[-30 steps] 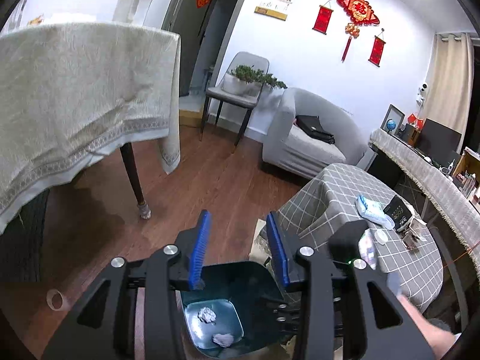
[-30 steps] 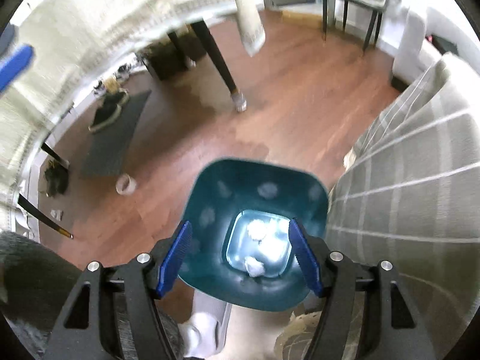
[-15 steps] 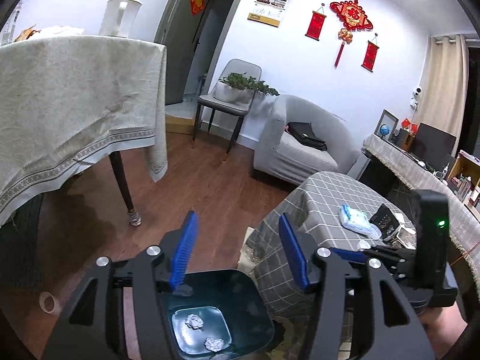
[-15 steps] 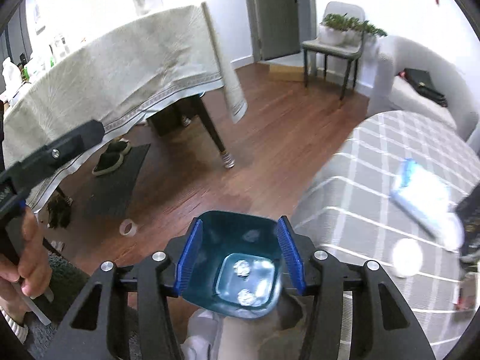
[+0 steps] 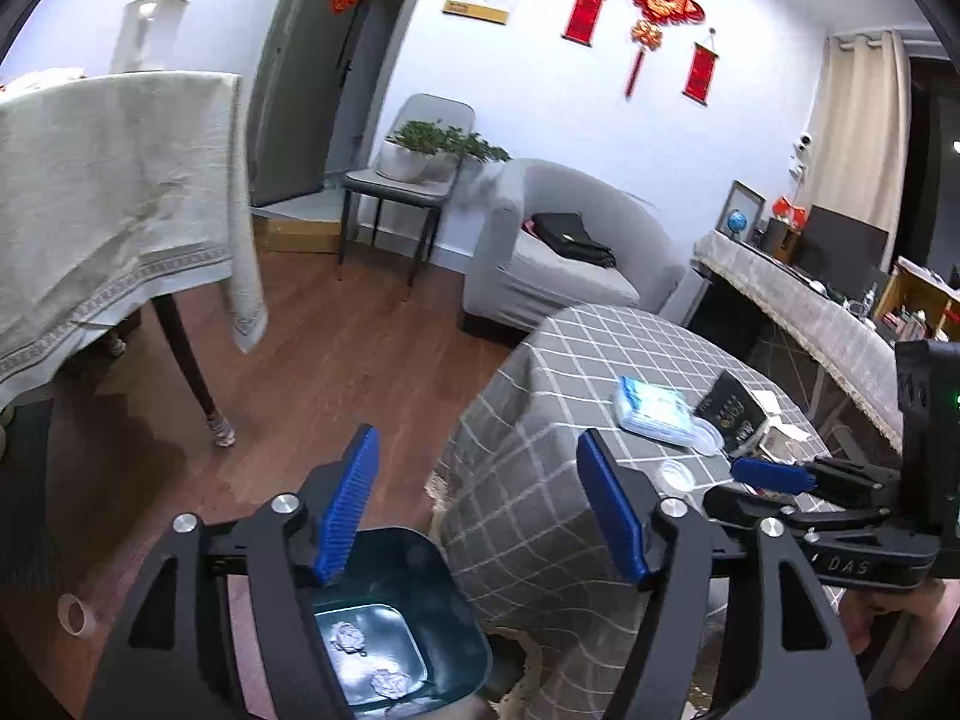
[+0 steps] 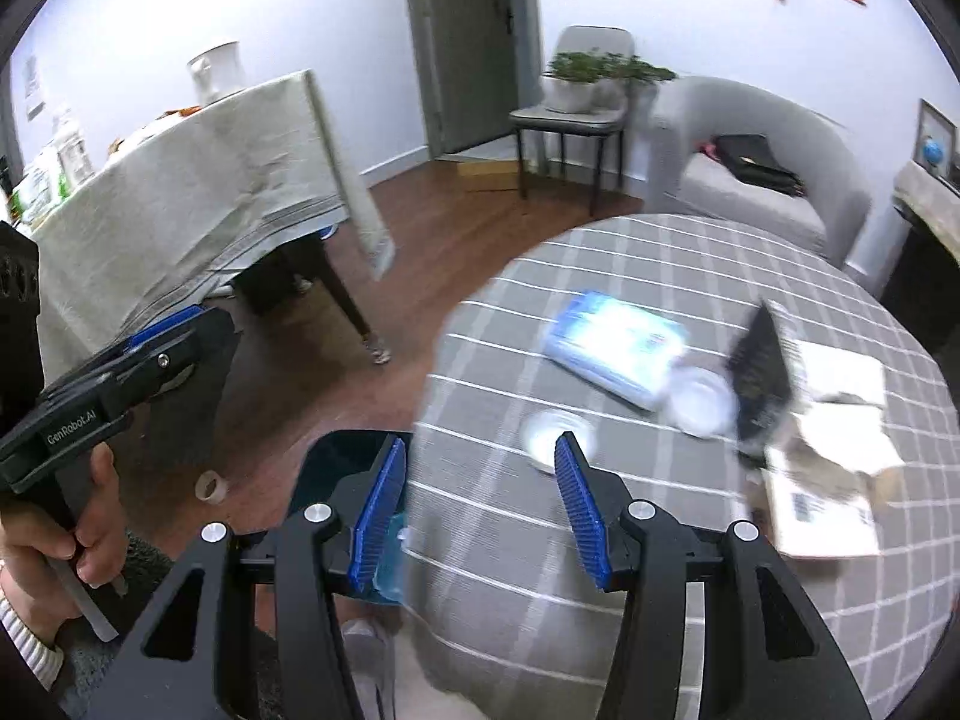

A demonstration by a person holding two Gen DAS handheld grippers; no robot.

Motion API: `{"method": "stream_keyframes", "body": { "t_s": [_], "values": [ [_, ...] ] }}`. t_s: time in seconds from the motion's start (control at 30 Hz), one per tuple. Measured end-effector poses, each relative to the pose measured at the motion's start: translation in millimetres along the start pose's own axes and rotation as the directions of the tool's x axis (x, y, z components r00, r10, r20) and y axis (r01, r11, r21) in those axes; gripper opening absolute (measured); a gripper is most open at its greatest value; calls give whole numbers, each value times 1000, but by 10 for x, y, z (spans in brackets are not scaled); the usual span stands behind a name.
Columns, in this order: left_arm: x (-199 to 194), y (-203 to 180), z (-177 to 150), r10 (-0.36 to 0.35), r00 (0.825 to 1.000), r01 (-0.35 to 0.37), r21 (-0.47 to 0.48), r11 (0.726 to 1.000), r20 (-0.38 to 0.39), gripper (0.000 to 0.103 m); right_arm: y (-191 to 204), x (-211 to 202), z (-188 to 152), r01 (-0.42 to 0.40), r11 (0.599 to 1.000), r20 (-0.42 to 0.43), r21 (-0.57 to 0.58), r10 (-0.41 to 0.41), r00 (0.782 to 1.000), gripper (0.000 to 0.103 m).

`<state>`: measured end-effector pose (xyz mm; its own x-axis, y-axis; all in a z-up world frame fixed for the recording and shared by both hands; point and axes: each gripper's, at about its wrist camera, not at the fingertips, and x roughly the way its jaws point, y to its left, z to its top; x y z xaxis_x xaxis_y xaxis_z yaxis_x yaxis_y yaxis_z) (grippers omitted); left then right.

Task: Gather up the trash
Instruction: 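Move the left tool back to the table and grasp the white bottle cap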

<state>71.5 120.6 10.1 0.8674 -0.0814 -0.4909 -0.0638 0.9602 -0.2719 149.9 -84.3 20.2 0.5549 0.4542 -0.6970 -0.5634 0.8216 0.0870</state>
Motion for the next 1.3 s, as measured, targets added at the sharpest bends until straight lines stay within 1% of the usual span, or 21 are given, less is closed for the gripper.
{"method": "stream_keyframes", "body": {
  "t_s": [0.03,0.13,0.27,0.4,0.47,0.5,0.63,0.77,0.83,0.9,0.97,1.03,1.1,1.17,1.23,1.27,1.3],
  "values": [
    [49,-78,-13,-13,1000,13,10,1000,-7,74,-60,-39,-23,13,1000,8,10,-13,1000,62],
    [143,-248,-48,-34,999,34,42,999,-15,79,-231,-187,-77,47,998,40,34,-49,998,68],
    [297,-536,-124,-49,998,53,114,992,-37,82,-426,-332,-159,86,995,61,58,-89,994,72],
    [453,-792,-220,-69,995,80,167,983,-70,82,-677,-459,-287,133,987,59,86,-138,989,76],
    [550,-914,-267,-71,994,87,198,976,-89,82,-793,-501,-338,145,984,57,105,-151,987,82],
    [593,-970,-288,-72,992,91,209,974,-100,81,-844,-520,-363,152,982,56,115,-159,986,83],
    [781,-1160,-328,-78,988,111,258,960,-134,75,-1011,-580,-452,172,975,61,138,-182,981,89],
    [914,-1271,-388,-68,984,113,281,953,-166,72,-1180,-609,-542,173,969,51,174,-184,982,89],
    [991,-1270,-385,-55,983,101,265,959,-177,71,-1246,-633,-563,170,967,50,191,-183,982,89],
    [1052,-1260,-369,-56,981,102,241,965,-188,67,-1295,-662,-582,171,965,52,199,-185,981,89],
    [1125,-1237,-353,-55,978,100,221,970,-200,61,-1322,-680,-603,176,963,48,203,-189,981,89],
    [1166,-1239,-340,-46,979,90,217,972,-199,60,-1359,-675,-619,177,962,42,209,-190,981,89],
    [1180,-1234,-333,-53,978,95,211,973,-199,58,-1380,-664,-626,172,962,41,212,-184,982,89],
    [1190,-1243,-331,-59,978,101,206,973,-201,52,-1401,-656,-639,173,961,38,214,-185,982,89],
    [1193,-1265,-341,-45,979,90,222,971,-198,47,-1405,-635,-632,173,962,38,212,-185,982,89],
    [1186,-1282,-353,-35,980,82,235,968,-196,41,-1403,-623,-620,172,962,39,210,-184,982,89],
    [1188,-1304,-363,-27,980,77,252,965,-195,38,-1396,-609,-610,172,963,40,208,-184,982,89]
  ]
}}
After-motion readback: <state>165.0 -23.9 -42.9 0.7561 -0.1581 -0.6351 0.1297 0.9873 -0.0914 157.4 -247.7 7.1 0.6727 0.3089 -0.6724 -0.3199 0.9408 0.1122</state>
